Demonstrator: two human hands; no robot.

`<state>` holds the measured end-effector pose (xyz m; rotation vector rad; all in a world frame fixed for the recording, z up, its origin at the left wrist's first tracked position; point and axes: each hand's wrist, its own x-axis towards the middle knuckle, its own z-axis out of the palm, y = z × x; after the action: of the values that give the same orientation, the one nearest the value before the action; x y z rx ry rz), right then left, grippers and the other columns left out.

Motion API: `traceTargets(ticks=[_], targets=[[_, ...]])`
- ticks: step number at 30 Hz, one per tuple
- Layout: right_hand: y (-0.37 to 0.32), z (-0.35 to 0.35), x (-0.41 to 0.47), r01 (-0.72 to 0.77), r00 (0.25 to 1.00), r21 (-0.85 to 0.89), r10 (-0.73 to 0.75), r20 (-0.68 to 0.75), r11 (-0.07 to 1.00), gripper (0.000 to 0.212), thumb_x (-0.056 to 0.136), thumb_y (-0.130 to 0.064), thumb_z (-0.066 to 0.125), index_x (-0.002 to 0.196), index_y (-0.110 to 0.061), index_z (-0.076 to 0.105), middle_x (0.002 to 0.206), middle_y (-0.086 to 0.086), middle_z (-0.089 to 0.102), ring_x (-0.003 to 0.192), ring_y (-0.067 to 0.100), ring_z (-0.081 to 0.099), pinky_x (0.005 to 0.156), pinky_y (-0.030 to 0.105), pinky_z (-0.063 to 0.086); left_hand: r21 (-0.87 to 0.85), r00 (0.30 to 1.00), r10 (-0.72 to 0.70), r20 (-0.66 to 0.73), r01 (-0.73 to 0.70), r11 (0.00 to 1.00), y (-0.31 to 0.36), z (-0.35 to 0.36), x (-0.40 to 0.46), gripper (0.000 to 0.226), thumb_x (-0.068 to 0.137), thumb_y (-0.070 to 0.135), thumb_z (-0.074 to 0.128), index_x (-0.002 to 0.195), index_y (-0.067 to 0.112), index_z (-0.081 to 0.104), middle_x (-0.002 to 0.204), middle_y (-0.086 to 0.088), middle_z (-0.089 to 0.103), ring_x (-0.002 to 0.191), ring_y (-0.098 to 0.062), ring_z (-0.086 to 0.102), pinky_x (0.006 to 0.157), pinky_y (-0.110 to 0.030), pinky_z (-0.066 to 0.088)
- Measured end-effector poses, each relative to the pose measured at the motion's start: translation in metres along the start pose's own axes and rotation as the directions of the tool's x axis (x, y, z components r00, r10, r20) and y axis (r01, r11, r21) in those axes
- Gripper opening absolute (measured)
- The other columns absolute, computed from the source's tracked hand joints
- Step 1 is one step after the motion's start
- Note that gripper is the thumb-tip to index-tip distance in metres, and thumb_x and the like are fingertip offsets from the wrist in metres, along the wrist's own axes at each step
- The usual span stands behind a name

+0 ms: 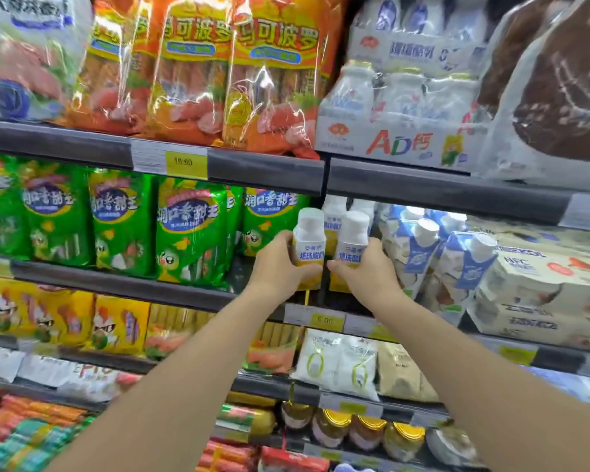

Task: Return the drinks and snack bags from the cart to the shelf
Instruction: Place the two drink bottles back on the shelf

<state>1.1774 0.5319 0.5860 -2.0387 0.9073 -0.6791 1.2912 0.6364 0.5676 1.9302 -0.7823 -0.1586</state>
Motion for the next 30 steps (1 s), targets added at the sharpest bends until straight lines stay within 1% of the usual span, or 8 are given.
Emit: traceTargets(ticks=[3, 7, 13, 15, 19, 22, 26, 30], targets=[[0.000, 0.007, -0.003, -0.008, 0.999, -0.016, 0.007, -0.054, 1.000, 0.038, 0.093, -0.027, 0.067, 0.117, -0.008, 0.043, 0.109, 0.005, 0.061, 0.098, 0.022, 0.057, 0.078, 0.035, 0.044, 0.050, 0.999, 0.046, 0.017, -0.047, 0.998, -0.001, 0.001, 0.005, 0.046, 0.073, 0.031, 0.086, 0.109, 0.018, 0.059, 0.100, -0.001, 0.071, 0.091, -0.019, 0.067, 0.080, -0.036, 0.056], [-0.003, 0.017, 0.002, -0.037, 0.993, 0.033, 0.041, -0.113, 0.999, 0.034, 0.096, -0.023, 0.062, 0.121, -0.010, 0.043, 0.121, 0.009, 0.062, 0.108, 0.025, 0.059, 0.083, 0.036, 0.046, 0.056, 0.994, 0.103, 0.021, -0.104, 0.993, 0.004, 0.009, 0.010, 0.049, 0.077, 0.028, 0.084, 0.118, 0.016, 0.059, 0.102, 0.006, 0.067, 0.091, -0.010, 0.060, 0.076, -0.023, 0.044], [0.002, 0.019, 0.001, -0.046, 0.987, 0.121, 0.063, -0.147, 0.992, 0.040, 0.095, -0.018, 0.063, 0.130, -0.017, 0.045, 0.122, 0.002, 0.062, 0.112, 0.021, 0.057, 0.088, 0.034, 0.044, 0.061, 0.992, 0.121, 0.041, -0.124, 0.990, 0.007, 0.016, 0.016, 0.056, 0.080, 0.025, 0.081, 0.128, 0.013, 0.056, 0.118, -0.001, 0.067, 0.096, -0.007, 0.054, 0.080, -0.021, 0.040], [0.007, 0.021, -0.003, -0.065, 0.985, 0.046, 0.072, -0.159, 0.997, 0.046, 0.091, -0.017, 0.068, 0.129, -0.016, 0.043, 0.123, 0.003, 0.061, 0.115, 0.022, 0.057, 0.094, 0.036, 0.046, 0.070, 0.991, 0.122, 0.047, -0.125, 0.990, 0.007, 0.016, 0.018, 0.056, 0.079, 0.026, 0.081, 0.127, 0.013, 0.056, 0.118, -0.003, 0.068, 0.101, -0.013, 0.057, 0.081, -0.023, 0.040], [0.010, 0.024, -0.002, -0.122, 0.976, -0.056, 0.110, -0.187, 0.991, 0.044, 0.090, -0.011, 0.068, 0.126, -0.008, 0.042, 0.128, 0.008, 0.059, 0.121, 0.025, 0.055, 0.087, 0.028, 0.039, 0.087, 0.992, 0.118, 0.052, -0.122, 0.989, 0.006, 0.019, 0.022, 0.056, 0.080, 0.028, 0.081, 0.128, 0.014, 0.055, 0.118, -0.002, 0.068, 0.112, -0.020, 0.058, 0.084, -0.024, 0.037], [0.006, 0.028, 0.001, -0.147, 0.964, -0.097, 0.121, -0.236, 0.984, 0.045, 0.092, -0.011, 0.065, 0.129, -0.006, 0.039, 0.135, 0.011, 0.055, 0.127, 0.027, 0.050, 0.097, 0.034, 0.042, 0.075, 0.990, 0.134, 0.050, -0.137, 0.988, 0.007, 0.023, 0.025, 0.054, 0.081, 0.027, 0.080, 0.127, 0.014, 0.055, 0.118, -0.001, 0.068, 0.108, -0.017, 0.058, 0.084, -0.025, 0.039], [0.007, 0.035, 0.005, -0.152, 0.952, -0.119, 0.114, -0.284, 0.981, 0.046, 0.094, -0.013, 0.063, 0.131, -0.006, 0.037, 0.136, 0.013, 0.054, 0.130, 0.028, 0.048, 0.101, 0.035, 0.041, 0.054, 0.991, 0.124, 0.054, -0.127, 0.990, 0.008, 0.027, 0.028, 0.050, 0.082, 0.026, 0.079, 0.125, 0.015, 0.056, 0.117, -0.001, 0.068, 0.105, -0.017, 0.059, 0.083, -0.025, 0.039], [0.008, 0.038, 0.006, -0.136, 0.957, -0.031, 0.123, -0.264, 0.990, 0.051, 0.093, -0.010, 0.062, 0.136, -0.006, 0.035, 0.142, 0.014, 0.048, 0.134, 0.028, 0.044, 0.107, 0.035, 0.038, 0.037, 0.990, 0.124, 0.064, -0.126, 0.991, 0.010, 0.028, 0.030, 0.052, 0.083, 0.025, 0.078, 0.129, 0.015, 0.054, 0.122, -0.001, 0.067, 0.104, -0.011, 0.055, 0.083, -0.023, 0.038]])
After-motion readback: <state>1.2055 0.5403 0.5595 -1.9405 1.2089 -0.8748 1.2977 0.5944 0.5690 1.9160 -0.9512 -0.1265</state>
